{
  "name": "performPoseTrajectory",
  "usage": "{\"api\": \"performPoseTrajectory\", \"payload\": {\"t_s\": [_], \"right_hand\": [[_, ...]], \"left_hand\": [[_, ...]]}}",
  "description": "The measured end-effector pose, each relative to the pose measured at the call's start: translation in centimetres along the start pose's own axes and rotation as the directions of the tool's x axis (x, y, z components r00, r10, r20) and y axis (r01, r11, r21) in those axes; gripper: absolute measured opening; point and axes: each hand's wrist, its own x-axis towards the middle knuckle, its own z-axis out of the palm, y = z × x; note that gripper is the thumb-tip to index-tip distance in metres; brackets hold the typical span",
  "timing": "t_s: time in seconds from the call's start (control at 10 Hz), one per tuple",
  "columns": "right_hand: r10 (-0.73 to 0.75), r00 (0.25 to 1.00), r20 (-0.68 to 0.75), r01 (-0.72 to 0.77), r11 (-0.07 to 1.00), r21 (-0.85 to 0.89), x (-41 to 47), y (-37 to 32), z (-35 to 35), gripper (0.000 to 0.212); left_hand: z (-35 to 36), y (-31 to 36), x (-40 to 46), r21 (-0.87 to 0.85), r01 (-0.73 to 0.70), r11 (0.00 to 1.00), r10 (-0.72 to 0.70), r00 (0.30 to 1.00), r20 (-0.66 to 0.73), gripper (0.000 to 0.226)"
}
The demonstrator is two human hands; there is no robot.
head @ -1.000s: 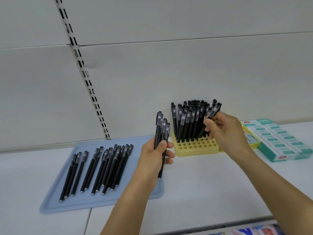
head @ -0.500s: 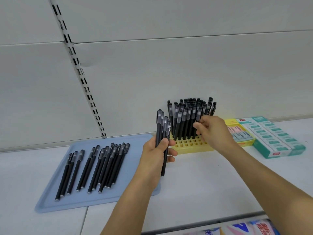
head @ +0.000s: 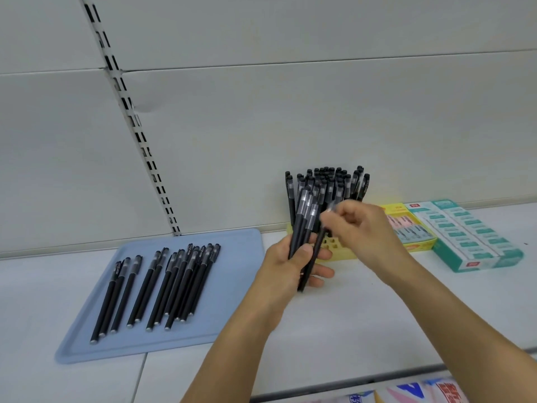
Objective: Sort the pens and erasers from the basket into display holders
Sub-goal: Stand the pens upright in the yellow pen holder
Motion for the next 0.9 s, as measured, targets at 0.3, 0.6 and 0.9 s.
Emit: {"api": "performPoseTrajectory", "payload": {"t_s": [0.3, 0.6, 0.9], "right_hand": [[-0.168, 0.946, -0.278, 0.101, 0.965, -0.240, 2.7, 1.6, -4.9, 0.020], [-0.208, 0.966, -0.157, 0.138, 0.919, -0.369, 4.2, 3.3, -4.0, 0.022], [-0.125, 0.985, -0.115, 0.043, 0.840, -0.541, 4.6, 3.2, -3.5, 0.018]], "left_hand": [[-0.6, -0.4, 0.5, -0.041, 0.013, 0.999, -0.017, 0.995, -0.097, 0.024], [-0.7, -0.3, 0.8, -0.027, -0.009, 1.000, 0.007, 0.997, -0.078, 0.024], [-0.5, -0.1, 0.5, -0.112, -0.008, 0.994, 0.006, 1.000, -0.018, 0.025]]}}
